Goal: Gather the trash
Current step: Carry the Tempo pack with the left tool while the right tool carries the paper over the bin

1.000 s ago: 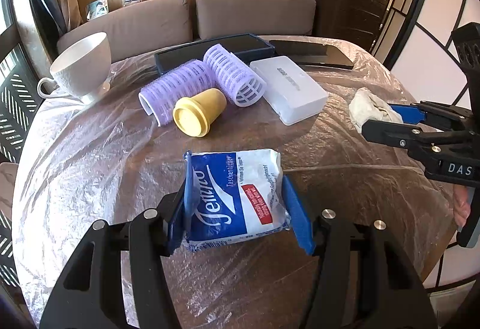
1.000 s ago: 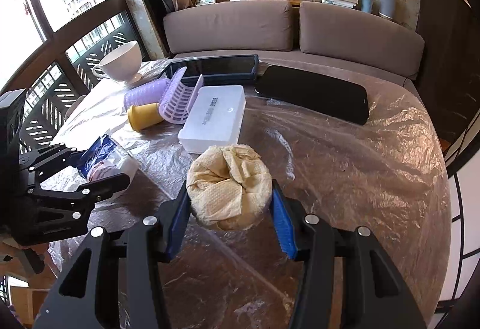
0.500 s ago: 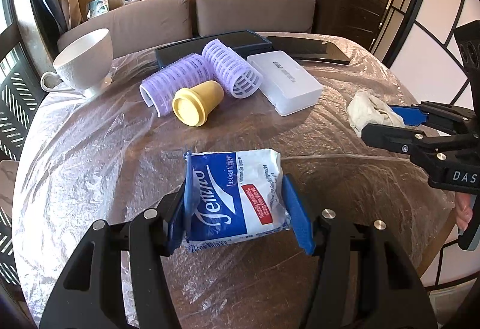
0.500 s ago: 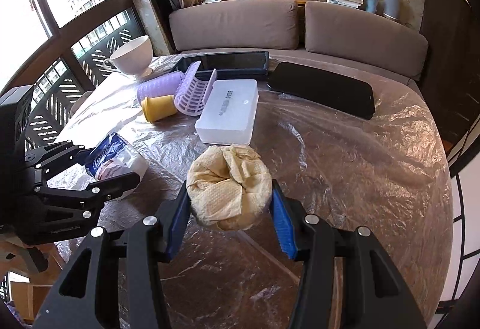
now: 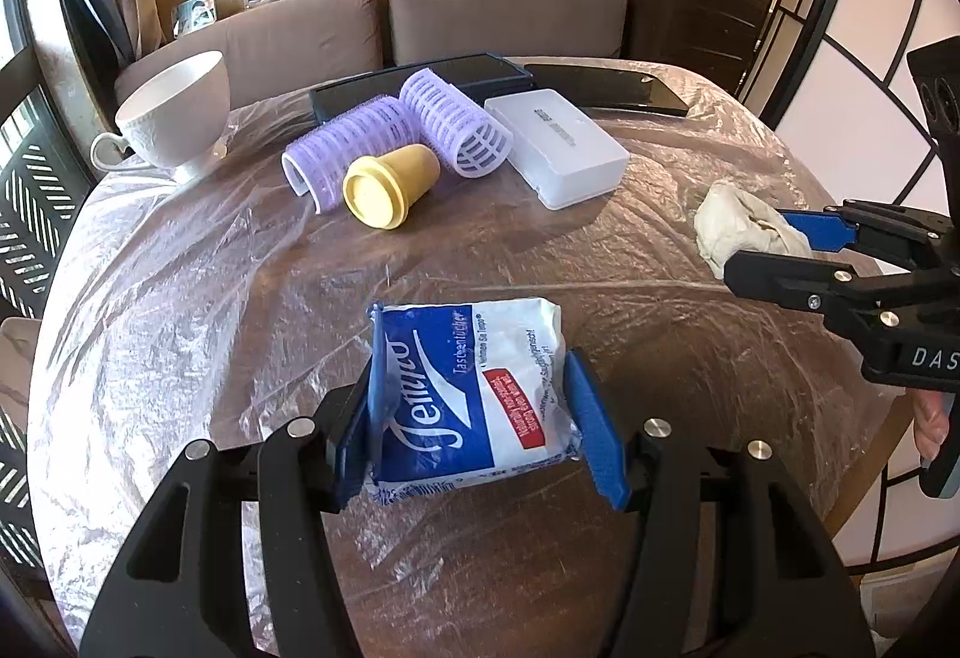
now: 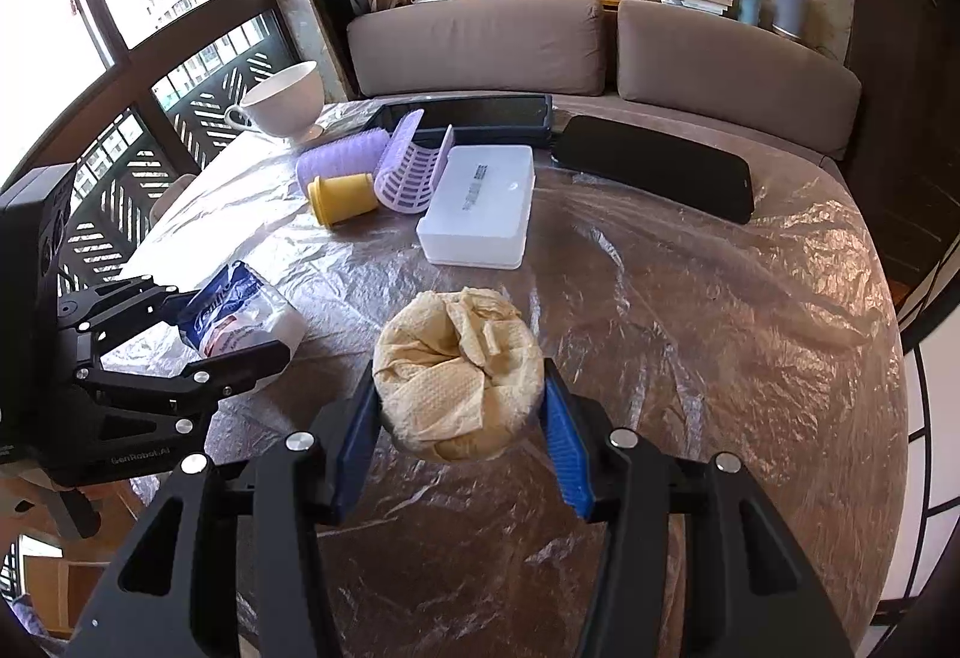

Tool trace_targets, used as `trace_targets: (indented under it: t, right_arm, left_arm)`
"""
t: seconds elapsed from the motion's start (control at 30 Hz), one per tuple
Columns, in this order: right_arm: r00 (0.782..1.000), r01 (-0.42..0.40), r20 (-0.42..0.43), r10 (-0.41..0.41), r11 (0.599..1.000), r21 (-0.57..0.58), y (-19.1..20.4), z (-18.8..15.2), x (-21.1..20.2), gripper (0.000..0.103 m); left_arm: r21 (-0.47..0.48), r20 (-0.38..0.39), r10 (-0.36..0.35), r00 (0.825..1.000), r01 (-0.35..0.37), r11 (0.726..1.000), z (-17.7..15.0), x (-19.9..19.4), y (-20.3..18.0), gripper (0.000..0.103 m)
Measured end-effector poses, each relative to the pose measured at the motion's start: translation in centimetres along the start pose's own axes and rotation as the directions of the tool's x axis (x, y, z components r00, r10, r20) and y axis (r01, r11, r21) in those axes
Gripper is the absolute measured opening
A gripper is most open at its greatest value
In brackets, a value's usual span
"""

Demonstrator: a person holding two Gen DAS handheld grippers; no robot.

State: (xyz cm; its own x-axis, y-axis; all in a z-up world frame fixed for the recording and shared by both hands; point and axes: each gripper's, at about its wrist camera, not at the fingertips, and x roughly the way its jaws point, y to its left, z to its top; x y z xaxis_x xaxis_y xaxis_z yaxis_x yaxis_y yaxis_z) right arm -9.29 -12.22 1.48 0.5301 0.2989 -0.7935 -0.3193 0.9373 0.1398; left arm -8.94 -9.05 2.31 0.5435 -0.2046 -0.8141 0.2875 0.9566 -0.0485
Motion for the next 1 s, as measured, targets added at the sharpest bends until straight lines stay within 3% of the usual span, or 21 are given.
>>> trace_targets:
  t: [1.0]
  right_arm:
    - [0.999,-0.030,-0.037,0.029,0.999,-0.013,2.0,-2.5,-1.6,0.050]
  left_arm:
    - [-0.006,-0.026,-0.010,1.000,0.010,1.000,-2.6,-1.6,-0.6,0.059]
